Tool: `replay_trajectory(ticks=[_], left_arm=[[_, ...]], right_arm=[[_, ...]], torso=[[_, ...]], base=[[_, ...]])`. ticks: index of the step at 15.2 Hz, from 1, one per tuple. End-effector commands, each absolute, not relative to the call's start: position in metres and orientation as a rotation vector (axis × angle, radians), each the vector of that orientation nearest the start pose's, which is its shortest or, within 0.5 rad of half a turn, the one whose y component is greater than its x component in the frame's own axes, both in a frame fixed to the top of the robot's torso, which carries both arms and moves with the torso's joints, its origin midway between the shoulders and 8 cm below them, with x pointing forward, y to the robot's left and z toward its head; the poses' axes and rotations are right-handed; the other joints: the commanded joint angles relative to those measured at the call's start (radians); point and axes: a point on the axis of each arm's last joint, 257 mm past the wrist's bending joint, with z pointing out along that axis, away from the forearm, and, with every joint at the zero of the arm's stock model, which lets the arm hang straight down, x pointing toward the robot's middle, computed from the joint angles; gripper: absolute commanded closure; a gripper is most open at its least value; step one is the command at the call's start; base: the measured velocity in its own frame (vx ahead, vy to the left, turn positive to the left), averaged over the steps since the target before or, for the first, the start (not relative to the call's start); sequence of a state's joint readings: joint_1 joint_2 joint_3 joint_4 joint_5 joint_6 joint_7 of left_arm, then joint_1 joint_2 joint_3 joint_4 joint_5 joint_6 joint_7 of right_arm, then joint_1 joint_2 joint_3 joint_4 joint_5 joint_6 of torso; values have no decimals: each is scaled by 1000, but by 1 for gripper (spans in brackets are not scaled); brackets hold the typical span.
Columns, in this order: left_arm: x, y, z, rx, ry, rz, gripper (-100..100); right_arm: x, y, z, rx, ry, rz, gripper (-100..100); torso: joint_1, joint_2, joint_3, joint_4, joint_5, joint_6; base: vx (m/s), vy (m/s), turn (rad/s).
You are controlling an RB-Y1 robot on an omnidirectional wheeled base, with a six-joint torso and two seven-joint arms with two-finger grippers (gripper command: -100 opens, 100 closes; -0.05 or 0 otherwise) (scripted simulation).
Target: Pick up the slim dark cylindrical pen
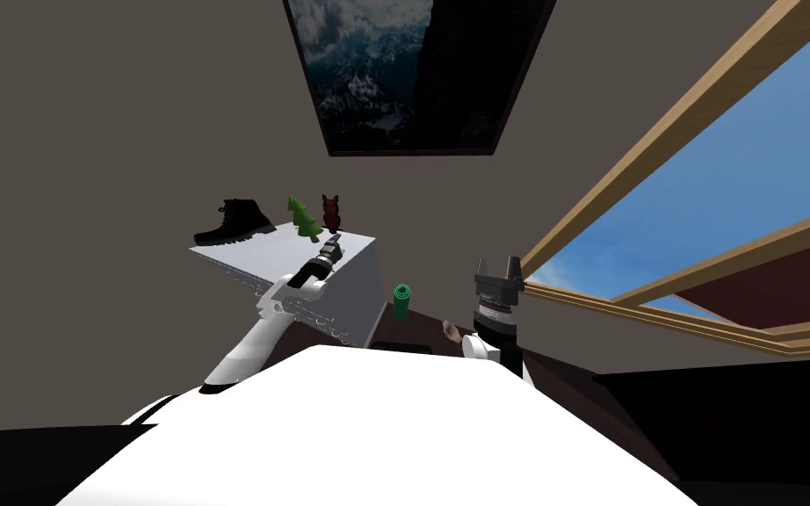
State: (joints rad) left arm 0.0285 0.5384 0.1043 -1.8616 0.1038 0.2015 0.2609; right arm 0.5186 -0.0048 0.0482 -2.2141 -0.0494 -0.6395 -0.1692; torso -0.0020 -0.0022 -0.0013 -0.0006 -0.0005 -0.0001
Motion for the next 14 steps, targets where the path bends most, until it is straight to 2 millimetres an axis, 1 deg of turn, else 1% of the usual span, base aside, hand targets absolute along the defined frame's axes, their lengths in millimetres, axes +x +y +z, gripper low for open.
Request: replay_trajectory(ticks=[1, 3, 4, 6, 7, 10, 11, 13, 14], left_arm=[[546, 399, -83, -1070, 1191, -1050, -100], [546, 402, -90, -1098, 1204, -1028, -100], [556, 421, -81, -1121, 1188, -1008, -100], [556, 426, -91, -1160, 1204, -978, -100], [563, 444, -79, -1180, 1184, -963, -100], [564, 452, -90, -1227, 1198, -927, -100], [571, 472, -78, -1257, 1172, -909, -100], [570, 477, -88, -1293, 1184, -881, -100], [569, 477, -89, -1298, 1185, -876, -100]], right_arm=[[332, -271, 15, 707, 496, 1542, 0], [332, -271, 15, 707, 496, 1542, 0], [332, -271, 15, 707, 496, 1542, 0], [332, -271, 15, 707, 496, 1542, 0], [332, -271, 15, 707, 496, 1542, 0], [332, -271, 15, 707, 496, 1542, 0], [332, -271, 15, 707, 496, 1542, 0], [332, -271, 15, 707, 496, 1542, 0], [332, -271, 15, 707, 496, 1542, 0]], torso=[[0, 0, 0, 0, 0, 0], [-1, 0, 0, 0, 0, 0], [0, 0, 0, 0, 0, 0], [-1, -1, 0, 0, 0, 0], [-1, -1, 0, 0, 0, 0], [-1, 0, 0, 0, 0, 0], [0, 0, 0, 0, 0, 0], [0, 0, 0, 0, 0, 0], [0, 0, 0, 0, 0, 0]], base=[[20, -33, 12], [25, -36, 12], [31, -36, 16], [36, -41, 13], [30, -39, 15], [23, -34, 10], [21, -25, 14], [27, -34, 14], [15, -19, 1]])
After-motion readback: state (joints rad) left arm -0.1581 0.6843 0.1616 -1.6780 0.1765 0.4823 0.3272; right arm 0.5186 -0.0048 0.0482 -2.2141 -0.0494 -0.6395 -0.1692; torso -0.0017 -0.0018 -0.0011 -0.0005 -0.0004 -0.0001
